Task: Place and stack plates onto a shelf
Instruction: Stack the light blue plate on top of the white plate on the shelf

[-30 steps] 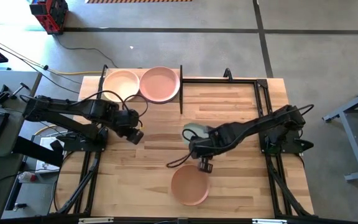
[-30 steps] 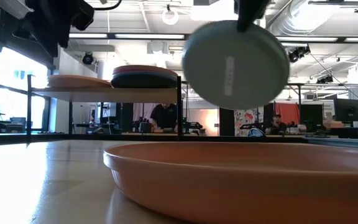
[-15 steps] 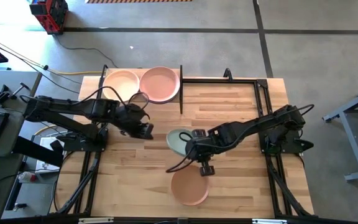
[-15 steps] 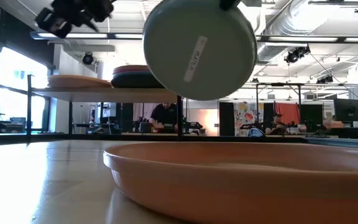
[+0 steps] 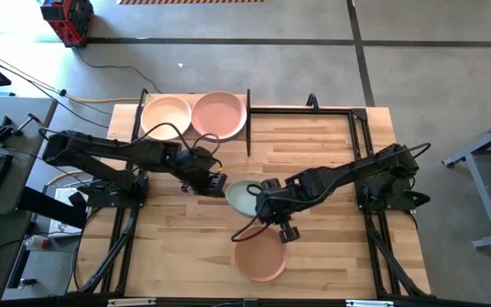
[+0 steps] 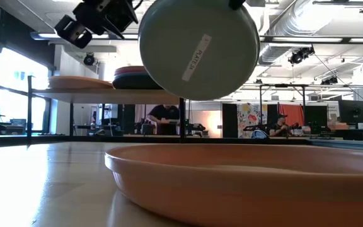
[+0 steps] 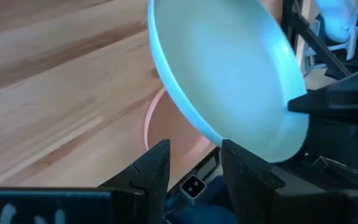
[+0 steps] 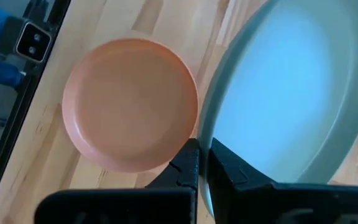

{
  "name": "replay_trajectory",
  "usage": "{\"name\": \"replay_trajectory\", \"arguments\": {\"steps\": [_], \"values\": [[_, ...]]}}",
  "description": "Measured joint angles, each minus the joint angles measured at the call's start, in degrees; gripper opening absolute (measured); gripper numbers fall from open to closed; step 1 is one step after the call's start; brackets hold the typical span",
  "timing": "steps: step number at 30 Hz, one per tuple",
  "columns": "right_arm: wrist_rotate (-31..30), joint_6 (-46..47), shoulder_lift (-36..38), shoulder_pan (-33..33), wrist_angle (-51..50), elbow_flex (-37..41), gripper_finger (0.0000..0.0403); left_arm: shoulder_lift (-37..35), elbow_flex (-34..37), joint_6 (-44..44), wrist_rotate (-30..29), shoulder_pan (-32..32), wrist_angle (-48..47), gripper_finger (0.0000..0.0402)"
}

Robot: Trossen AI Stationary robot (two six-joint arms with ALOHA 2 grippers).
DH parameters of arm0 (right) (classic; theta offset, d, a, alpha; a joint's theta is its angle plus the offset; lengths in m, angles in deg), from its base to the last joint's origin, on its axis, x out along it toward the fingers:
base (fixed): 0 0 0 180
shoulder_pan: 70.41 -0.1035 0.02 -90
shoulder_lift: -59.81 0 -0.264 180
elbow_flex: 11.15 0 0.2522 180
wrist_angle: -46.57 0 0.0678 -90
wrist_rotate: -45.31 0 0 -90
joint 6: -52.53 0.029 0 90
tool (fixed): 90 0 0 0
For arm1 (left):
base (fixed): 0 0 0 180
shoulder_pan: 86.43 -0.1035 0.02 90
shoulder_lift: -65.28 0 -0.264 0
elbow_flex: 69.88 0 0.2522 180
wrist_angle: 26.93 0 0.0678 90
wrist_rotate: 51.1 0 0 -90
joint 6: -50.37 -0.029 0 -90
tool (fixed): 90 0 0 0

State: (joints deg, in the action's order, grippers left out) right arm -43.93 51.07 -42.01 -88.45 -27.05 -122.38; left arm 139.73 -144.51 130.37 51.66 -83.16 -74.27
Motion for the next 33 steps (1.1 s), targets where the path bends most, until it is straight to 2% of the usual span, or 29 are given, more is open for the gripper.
{"name": "replay_trajectory", "arguments": {"steps": [10, 22, 27, 33], "values": [[0.6, -1.9, 0.0, 0.0, -1.4, 0.0, 0.0000, 2.7, 0.0, 2.2, 0.7, -1.4, 0.9, 0.0131], [0.6, -4.7, 0.0, 0.0, 0.0, 0.0, 0.0000, 2.6, 0.0, 2.5, 0.6, -2.6, 0.9, 0.0131], [-3.2, -5.0, 0.0, 0.3, 1.2, 0.0, 0.0000, 2.6, 0.0, 2.5, 0.5, -2.6, 0.9, 0.0131], [-3.6, -5.0, 0.0, 1.5, 1.2, 0.0, 0.0000, 2.6, 0.0, 2.9, 0.4, -2.6, 0.9, 0.0131]]}}
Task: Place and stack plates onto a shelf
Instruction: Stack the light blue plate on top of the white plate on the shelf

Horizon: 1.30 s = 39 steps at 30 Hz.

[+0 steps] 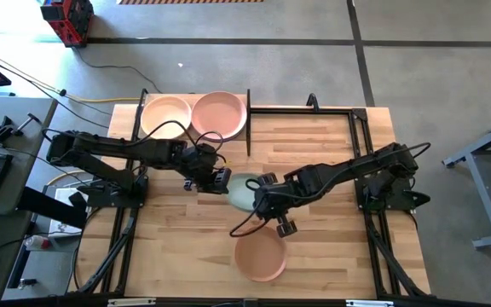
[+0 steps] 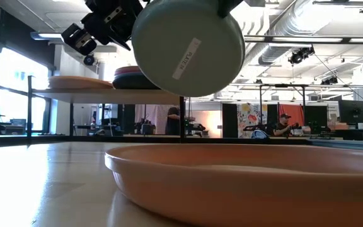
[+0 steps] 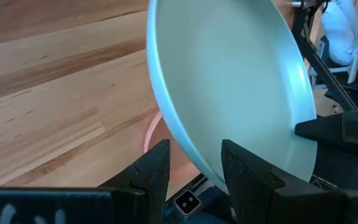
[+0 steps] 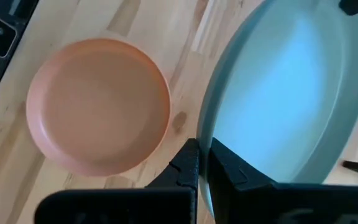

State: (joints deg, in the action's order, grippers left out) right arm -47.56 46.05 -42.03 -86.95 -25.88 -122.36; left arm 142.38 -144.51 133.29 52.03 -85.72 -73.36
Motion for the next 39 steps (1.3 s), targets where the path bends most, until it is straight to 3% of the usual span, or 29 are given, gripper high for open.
{"name": "replay_trajectory", "arguments": {"steps": [7, 20, 30, 33, 39], "values": [[-1.0, 0.0, 0.0, 0.3, 0.7, 0.0, 0.0000, 0.0, 0.0, -0.5, -0.1, 0.0, -0.1, 0.0123], [-0.7, 0.0, 0.0, 0.4, 1.0, 0.0, 0.0000, 0.0, 0.0, -4.7, -2.0, 0.0, -0.3, 0.0023], [-0.7, 0.0, 0.0, 0.4, 1.7, 0.0, 0.0001, 0.0, 0.0, -6.5, -2.3, -0.1, -0.4, 0.0010], [-0.8, 0.0, 0.0, 0.4, 2.1, 0.0, 0.0015, 0.0, 0.0, -6.7, -2.2, 0.0, -0.5, 0.0009], [-1.4, 1.4, 0.0, 0.4, 2.1, 0.0, 0.0080, -0.1, 0.0, -8.3, -1.7, -0.2, -0.7, 0.0008]]}}
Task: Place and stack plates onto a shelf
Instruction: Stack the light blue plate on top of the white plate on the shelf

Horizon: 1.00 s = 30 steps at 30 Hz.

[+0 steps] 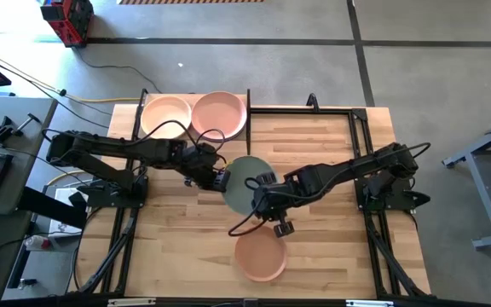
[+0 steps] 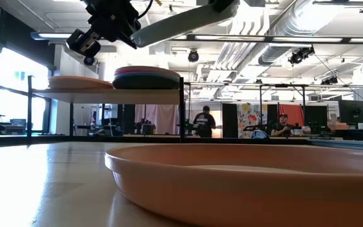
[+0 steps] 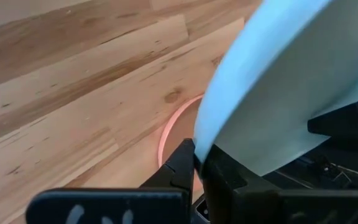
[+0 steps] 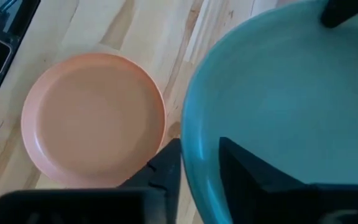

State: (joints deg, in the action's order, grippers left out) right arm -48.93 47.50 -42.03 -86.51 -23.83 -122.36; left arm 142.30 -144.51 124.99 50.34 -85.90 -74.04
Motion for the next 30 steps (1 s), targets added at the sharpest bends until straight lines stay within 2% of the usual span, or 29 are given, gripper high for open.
{"name": "replay_trajectory", "arguments": {"steps": [4, 9, 18, 22, 25, 30], "values": [[-0.1, 0.3, 0.0, 0.0, -0.3, 0.0, 0.0115, -0.1, 0.0, -0.9, 0.1, -0.8, -0.9, 0.0008], [-0.1, 2.4, 0.0, 0.0, -2.1, 0.0, 0.0135, -0.1, 0.0, -2.4, 0.4, -1.9, -3.4, 0.0008], [-0.2, 3.5, 0.0, 0.1, -4.6, 0.0, 0.0138, -2.5, 0.0, -4.2, 0.6, -4.7, -6.5, 0.0008], [-0.7, 3.9, 0.0, 0.2, -4.1, -0.1, 0.0138, -5.8, 0.0, -4.2, 1.4, -6.9, -11.0, 0.0009], [1.3, 4.1, 0.0, -0.1, -5.9, 0.0, 0.0138, -8.7, 0.1, -3.8, 0.8, -8.5, -15.3, 0.0009], [0.7, 3.7, 0.0, 0.1, -6.3, -2.7, 0.0138, -12.8, 0.1, -3.8, 0.4, -10.6, -21.9, 0.0003]]}}
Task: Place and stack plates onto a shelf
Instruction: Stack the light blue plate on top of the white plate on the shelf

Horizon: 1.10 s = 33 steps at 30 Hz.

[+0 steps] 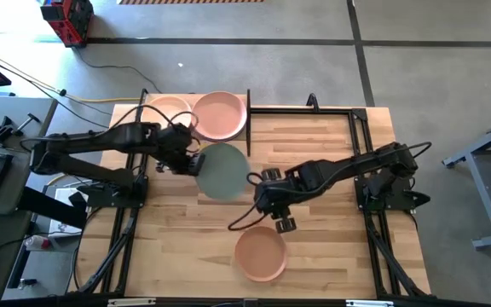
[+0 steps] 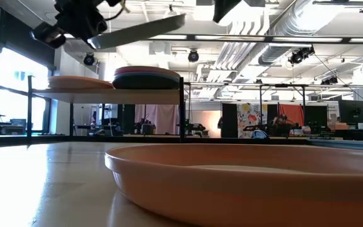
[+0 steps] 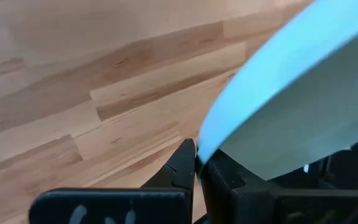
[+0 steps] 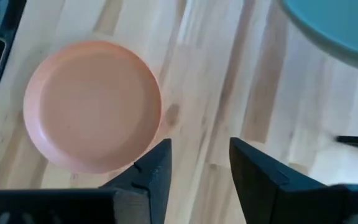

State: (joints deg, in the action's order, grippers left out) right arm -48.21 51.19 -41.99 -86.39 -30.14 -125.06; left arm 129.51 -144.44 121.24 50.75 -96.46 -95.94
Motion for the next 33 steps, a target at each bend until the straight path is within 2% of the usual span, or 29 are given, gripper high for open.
{"name": "replay_trajectory", "arguments": {"steps": [14, 19, 26, 30, 33], "values": [[-0.2, -2.9, 0.1, -0.1, -1.1, -11.1, 0.0138, -12.6, -1.6, 4.0, -1.3, -7.4, -6.7, 0.0002], [-0.3, -4.2, 0.0, -0.1, -0.7, -11.5, 0.0138, -15.9, -5.0, 7.1, -7.5, -11.5, -8.2, 0.0002], [-0.4, -4.3, 0.0, -0.1, -0.7, -11.5, 0.0138, -19.3, -9.5, 13.4, -21.7, -16.7, -9.9, 0.0002], [-0.4, -3.7, 0.0, -0.1, -1.2, -11.5, 0.0138, -19.9, -11.1, 17.7, -25.8, -18.8, -18.1, 0.0002], [-0.4, -3.7, 0.0, -0.1, -1.5, -11.5, 0.0138, -19.9, -11.3, 21.1, -26.1, -20.0, -26.2, 0.0002]]}}
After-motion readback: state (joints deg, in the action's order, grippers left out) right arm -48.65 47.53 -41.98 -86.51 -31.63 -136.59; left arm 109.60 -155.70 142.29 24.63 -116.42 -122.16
